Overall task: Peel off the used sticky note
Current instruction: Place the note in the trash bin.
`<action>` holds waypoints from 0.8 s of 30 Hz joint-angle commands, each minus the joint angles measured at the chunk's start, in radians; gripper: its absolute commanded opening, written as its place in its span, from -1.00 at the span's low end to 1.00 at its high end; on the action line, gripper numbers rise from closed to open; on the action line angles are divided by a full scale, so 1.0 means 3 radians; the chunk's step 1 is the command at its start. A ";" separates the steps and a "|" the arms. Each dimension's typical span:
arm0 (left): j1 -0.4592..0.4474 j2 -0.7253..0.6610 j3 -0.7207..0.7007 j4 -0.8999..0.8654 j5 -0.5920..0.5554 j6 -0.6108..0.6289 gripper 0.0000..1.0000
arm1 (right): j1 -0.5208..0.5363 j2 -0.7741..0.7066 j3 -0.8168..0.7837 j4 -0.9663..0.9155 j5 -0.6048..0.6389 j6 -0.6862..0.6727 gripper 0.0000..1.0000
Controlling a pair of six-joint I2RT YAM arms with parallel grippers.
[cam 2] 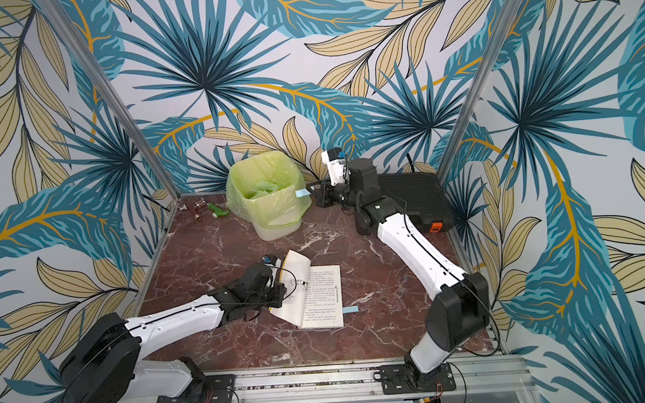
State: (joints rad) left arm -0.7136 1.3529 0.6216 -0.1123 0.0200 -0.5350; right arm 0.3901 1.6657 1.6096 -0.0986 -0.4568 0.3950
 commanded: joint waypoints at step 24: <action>0.0021 -0.0291 -0.0163 -0.0165 -0.0360 0.0016 -1.00 | 0.0172 0.1541 0.2262 -0.0926 0.0300 -0.0282 -0.28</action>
State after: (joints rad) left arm -0.7136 1.2751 0.5892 -0.1242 -0.0082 -0.5426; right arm 0.4377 2.1872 2.2875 -0.2913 -0.3843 0.3542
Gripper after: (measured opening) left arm 0.060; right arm 0.341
